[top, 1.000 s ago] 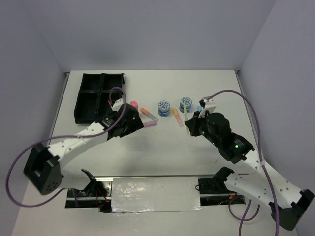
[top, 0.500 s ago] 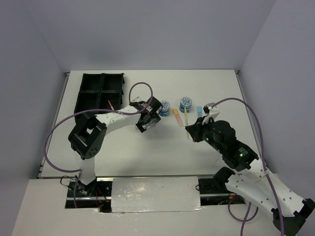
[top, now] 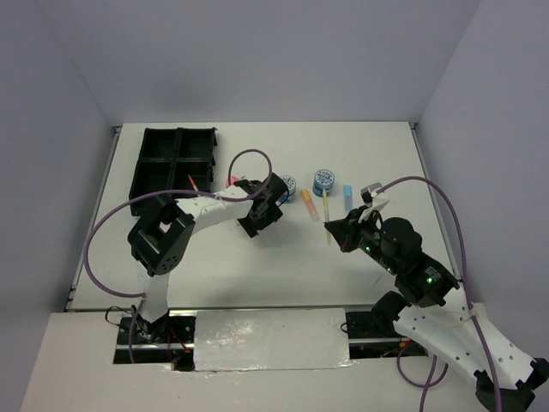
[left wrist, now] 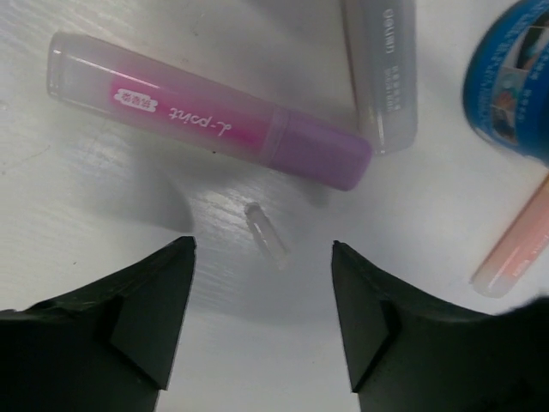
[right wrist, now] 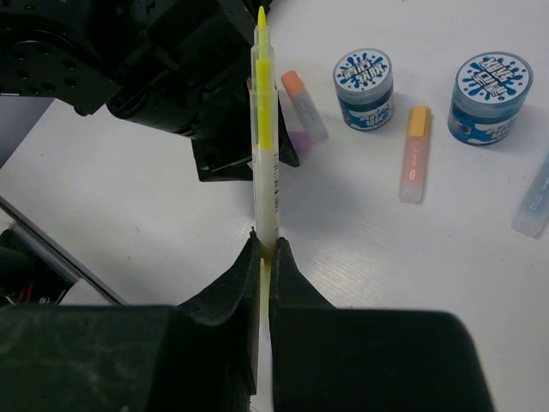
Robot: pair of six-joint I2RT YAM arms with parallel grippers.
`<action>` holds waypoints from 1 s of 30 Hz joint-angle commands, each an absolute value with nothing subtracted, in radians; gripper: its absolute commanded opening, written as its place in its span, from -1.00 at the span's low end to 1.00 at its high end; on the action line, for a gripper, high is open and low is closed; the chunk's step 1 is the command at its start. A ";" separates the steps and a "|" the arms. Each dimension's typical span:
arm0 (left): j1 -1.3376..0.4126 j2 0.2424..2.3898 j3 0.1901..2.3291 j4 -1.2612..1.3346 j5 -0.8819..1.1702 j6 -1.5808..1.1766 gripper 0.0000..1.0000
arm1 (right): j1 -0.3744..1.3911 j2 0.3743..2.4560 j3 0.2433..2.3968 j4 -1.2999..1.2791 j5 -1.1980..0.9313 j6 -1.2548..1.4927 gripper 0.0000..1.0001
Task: Sort the stationery into containers
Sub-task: Pick up the pen cap from the center of the board.
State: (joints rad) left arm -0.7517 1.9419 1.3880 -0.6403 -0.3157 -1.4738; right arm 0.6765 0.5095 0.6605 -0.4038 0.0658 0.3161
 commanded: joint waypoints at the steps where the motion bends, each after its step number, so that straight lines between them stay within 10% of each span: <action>1: -0.761 1.985 1.430 -0.707 -0.310 -1.511 0.48 | 0.681 0.503 0.646 -0.351 0.046 0.301 -1.00; 19: -0.761 2.086 1.516 -0.888 -0.281 -1.503 -0.16 | 0.680 0.460 0.640 -0.351 0.055 0.298 -1.00; 30: -0.764 2.083 1.428 -0.859 -0.278 -1.485 -0.21 | 0.680 0.440 0.643 -0.347 0.046 0.290 -1.00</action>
State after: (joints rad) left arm -0.7567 2.0445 1.4902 -0.8162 -0.2909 -1.4956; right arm 0.6765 0.4519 0.6449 -0.3965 0.0509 0.3050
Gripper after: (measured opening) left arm 0.400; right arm 0.035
